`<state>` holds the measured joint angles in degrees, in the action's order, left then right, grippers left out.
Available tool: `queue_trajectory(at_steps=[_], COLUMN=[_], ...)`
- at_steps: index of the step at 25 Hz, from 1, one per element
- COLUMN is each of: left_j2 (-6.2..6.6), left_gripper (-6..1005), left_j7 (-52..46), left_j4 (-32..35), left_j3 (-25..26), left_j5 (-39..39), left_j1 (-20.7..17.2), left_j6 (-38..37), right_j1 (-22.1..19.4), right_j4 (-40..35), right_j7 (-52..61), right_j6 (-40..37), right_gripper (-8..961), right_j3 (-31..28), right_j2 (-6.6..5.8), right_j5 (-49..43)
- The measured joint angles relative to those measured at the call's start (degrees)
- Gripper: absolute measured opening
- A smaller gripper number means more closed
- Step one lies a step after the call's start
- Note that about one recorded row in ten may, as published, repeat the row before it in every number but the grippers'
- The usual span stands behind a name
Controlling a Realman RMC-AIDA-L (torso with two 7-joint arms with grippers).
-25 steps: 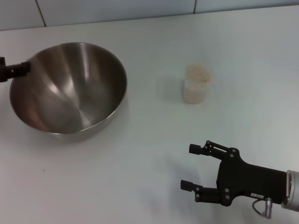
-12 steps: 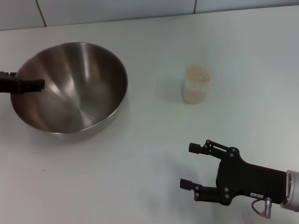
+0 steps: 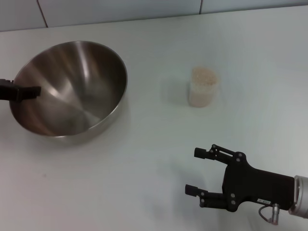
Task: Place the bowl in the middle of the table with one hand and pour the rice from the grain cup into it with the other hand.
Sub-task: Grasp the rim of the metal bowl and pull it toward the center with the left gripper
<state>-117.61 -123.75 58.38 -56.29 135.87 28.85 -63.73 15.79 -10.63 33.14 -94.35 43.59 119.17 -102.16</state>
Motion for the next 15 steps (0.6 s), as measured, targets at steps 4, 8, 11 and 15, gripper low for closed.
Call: queue_trajectory(at_steps=[4,8,11,15], left_j2=[-0.20,-0.25,-0.25,-0.02], left_gripper=[594,438,322,159], left_j7=[0.0,0.0,0.0,-0.3], left_j4=[-0.2,-0.2,-0.2,-0.1], left_j3=[0.2,0.2,0.2,0.4], left_j5=[1.2,1.2,1.2,1.0], left_j1=[0.5,0.6,0.6,1.7], left_j6=[-0.2,-0.4,-0.4,-1.9], right_j1=[0.1,0.2,0.2,0.2], right_j4=[0.0,0.0,0.0,0.0], right_j7=[0.0,0.0,0.0,0.2], right_j6=[0.0,0.0,0.1,0.0], right_gripper=[829,829,829,829], right_j3=[0.2,0.4,0.4,0.5], right_j2=[0.00,0.00,0.00,0.00], right_j5=[0.0,0.1,0.1,0.1])
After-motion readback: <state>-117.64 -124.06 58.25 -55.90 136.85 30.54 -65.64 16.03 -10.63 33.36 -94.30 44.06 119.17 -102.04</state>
